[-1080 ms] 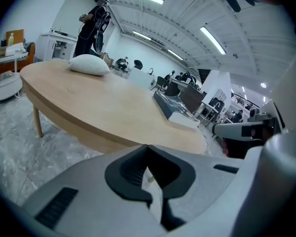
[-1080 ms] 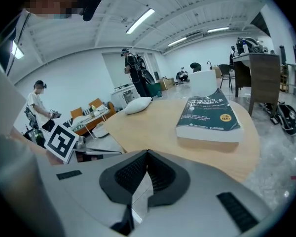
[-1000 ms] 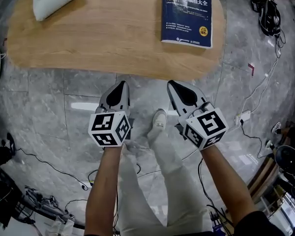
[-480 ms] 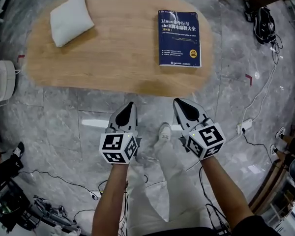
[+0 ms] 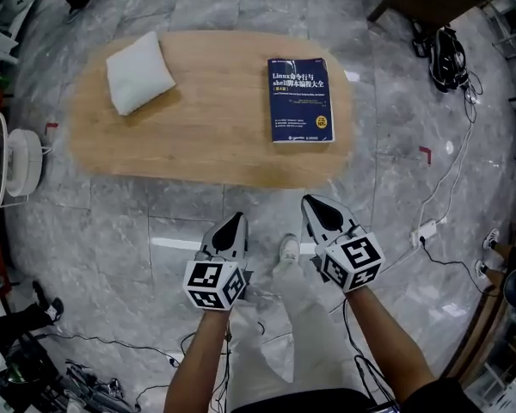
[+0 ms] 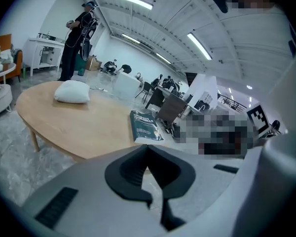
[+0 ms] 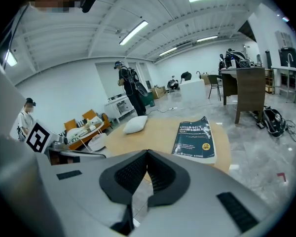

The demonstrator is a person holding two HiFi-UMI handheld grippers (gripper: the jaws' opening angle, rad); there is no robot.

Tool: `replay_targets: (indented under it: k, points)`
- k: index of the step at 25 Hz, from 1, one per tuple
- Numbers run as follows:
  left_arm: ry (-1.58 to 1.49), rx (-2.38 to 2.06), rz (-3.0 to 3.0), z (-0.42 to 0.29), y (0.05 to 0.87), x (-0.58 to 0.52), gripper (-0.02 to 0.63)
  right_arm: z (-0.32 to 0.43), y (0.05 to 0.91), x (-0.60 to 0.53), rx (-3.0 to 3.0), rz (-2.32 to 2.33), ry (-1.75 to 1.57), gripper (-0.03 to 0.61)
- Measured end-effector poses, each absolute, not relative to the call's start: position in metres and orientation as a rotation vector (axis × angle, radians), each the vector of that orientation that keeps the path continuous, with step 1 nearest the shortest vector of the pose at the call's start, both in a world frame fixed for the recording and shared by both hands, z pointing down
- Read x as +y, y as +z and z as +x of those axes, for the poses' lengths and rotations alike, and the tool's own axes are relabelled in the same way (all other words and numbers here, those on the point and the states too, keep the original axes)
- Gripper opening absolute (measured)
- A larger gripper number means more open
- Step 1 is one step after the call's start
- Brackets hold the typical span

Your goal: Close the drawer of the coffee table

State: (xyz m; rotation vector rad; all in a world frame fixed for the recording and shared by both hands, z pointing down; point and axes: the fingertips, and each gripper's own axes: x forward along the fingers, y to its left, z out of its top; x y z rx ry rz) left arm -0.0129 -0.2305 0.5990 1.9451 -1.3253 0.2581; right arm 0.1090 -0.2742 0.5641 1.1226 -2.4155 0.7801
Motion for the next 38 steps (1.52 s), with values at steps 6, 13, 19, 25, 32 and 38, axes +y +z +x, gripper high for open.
replay_targets:
  k: [6, 13, 19, 25, 32, 38]
  points:
    - [0.204, -1.336, 1.976, -0.010, 0.546, -0.225, 0.002, 0.106, 0.525, -0.265, -2.436, 1.133, 0.733, 0.014]
    - [0.185, -1.391, 2.043, -0.025, 0.493, -0.217, 0.002, 0.109, 0.482, -0.257, -2.455, 1.179, 0.662, 0.014]
    - [0.152, -1.387, 2.102, -0.024, 0.454, -0.204, 0.002, 0.094, 0.444, -0.239, -2.502, 1.146, 0.593, 0.014]
    - [0.138, -1.404, 2.174, -0.029, 0.417, -0.201, 0.001, 0.085, 0.412, -0.225, -2.529, 1.146, 0.546, 0.014]
    - [0.101, -1.416, 2.226, -0.028, 0.381, -0.182, 0.002, 0.094, 0.375, -0.207, -2.553, 1.205, 0.467, 0.014]
    - [0.075, -1.387, 2.299, -0.019, 0.350, -0.164, 0.001, 0.096, 0.348, -0.183, -2.569, 1.224, 0.431, 0.014]
